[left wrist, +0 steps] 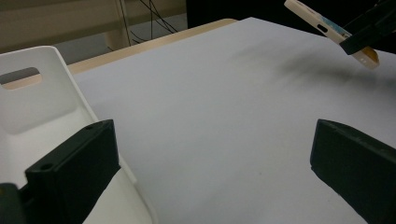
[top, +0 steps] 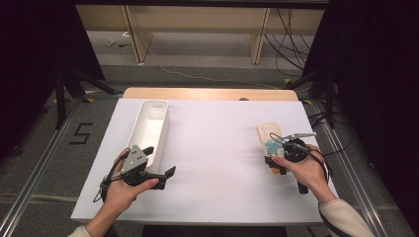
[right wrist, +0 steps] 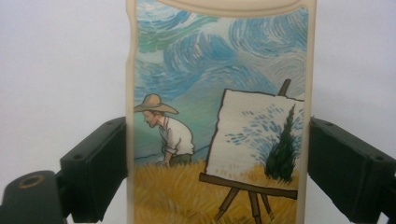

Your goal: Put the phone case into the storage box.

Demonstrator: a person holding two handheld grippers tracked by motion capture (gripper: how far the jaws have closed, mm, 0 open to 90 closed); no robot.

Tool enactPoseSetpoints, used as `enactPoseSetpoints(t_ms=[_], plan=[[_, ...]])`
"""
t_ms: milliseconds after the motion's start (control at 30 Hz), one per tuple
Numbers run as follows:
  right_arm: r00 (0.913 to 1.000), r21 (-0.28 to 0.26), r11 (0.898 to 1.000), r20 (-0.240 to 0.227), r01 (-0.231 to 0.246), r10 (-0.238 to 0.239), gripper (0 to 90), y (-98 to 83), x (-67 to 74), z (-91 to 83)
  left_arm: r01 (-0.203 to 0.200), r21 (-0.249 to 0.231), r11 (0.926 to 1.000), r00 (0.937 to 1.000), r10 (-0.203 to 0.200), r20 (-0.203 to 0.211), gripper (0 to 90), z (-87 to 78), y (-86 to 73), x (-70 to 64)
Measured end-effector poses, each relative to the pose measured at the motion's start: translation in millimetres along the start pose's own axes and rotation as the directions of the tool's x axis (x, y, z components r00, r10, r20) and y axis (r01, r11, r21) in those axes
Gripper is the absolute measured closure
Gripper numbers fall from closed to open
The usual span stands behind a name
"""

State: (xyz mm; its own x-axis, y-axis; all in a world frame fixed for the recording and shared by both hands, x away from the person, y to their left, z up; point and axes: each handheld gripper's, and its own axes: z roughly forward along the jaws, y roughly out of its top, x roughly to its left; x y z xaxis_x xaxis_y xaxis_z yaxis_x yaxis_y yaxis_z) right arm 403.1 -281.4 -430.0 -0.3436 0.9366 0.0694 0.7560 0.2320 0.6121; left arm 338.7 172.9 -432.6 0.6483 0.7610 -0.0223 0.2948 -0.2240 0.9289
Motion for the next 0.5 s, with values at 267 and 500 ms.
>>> enactPoseSetpoints(t_ms=[267,500], plan=[[0.9989,-0.072,0.997,-0.027,0.037,-0.039,12.1,2.9,9.0,-1.5,0.001,-0.001,1.0000,1.0000,-0.001,0.000,0.6,0.1,0.0,0.0],[0.9974,-0.113,0.992,-0.046,0.050,-0.055,12.1,3.8,14.7,-0.7,-0.001,-0.001,1.0000,1.0000,0.001,0.001,0.9,0.6,0.5,-0.7]])
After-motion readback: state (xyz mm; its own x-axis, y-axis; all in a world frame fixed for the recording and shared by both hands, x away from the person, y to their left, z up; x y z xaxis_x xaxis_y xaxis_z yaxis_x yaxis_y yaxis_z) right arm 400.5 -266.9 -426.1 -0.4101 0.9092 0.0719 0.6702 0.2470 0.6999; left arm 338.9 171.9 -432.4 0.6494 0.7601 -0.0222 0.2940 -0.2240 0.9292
